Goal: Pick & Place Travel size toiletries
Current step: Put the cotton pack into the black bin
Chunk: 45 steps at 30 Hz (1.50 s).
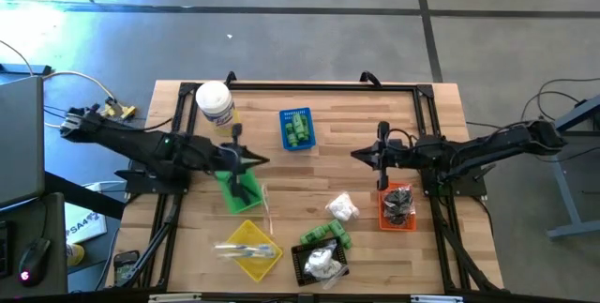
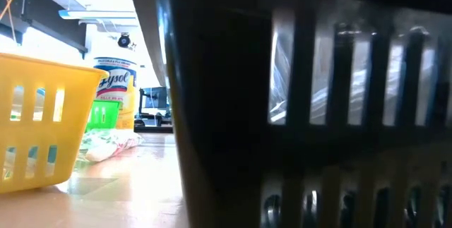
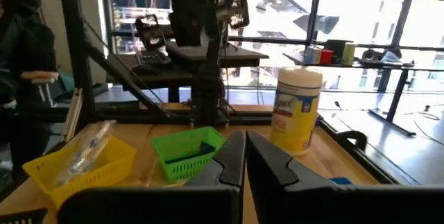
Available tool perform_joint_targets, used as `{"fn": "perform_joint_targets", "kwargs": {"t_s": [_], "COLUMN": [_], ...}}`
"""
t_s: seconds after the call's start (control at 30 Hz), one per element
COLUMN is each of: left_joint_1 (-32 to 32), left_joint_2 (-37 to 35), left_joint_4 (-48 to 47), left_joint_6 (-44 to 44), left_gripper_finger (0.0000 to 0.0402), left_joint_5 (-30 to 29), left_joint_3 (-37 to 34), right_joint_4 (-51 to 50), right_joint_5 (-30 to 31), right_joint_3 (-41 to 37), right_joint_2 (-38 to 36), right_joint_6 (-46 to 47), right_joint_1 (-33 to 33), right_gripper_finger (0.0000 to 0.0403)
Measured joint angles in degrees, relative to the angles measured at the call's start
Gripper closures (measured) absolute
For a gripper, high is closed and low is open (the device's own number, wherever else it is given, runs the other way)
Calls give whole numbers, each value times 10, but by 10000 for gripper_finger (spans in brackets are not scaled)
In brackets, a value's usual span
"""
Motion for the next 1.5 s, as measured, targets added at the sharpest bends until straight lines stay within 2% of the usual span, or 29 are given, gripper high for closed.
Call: {"fn": "perform_joint_targets", "kwargs": {"t_s": [0.2,0.37,0.57,0.67,0.8,0.97,1.1,1.2,1.5], "left_joint_1": [43,73,102,126,167,227,263,277,276], "left_joint_2": [-86,-117,-167,-192,-216,-236,-252,-260,-261], "left_joint_4": [142,194,192,207,198,198,209,214,218], "left_joint_6": [5,-1,-10,-46,-53,-36,-44,-50,-59], "left_gripper_finger": [401,401,401,401,401,401,401,401,401], "left_joint_5": [22,39,57,69,131,169,250,283,289], "left_joint_3": [-161,-239,-275,-287,-312,-349,-363,-368,-369], "right_joint_4": [-2,-14,-20,-22,-19,-10,-2,1,23], "right_joint_5": [1,0,8,14,-19,-87,-106,-107,-106], "right_joint_3": [-9,-9,-9,-9,-9,-9,-9,-8,-8], "right_joint_2": [-13,-13,-12,-7,-2,25,54,71,83], "right_joint_6": [29,32,14,16,40,82,86,78,77], "right_joint_1": [-23,-37,-39,-49,-78,-118,-130,-130,-130], "right_gripper_finger": [396,396,396,396,396,396,396,396,396]}}
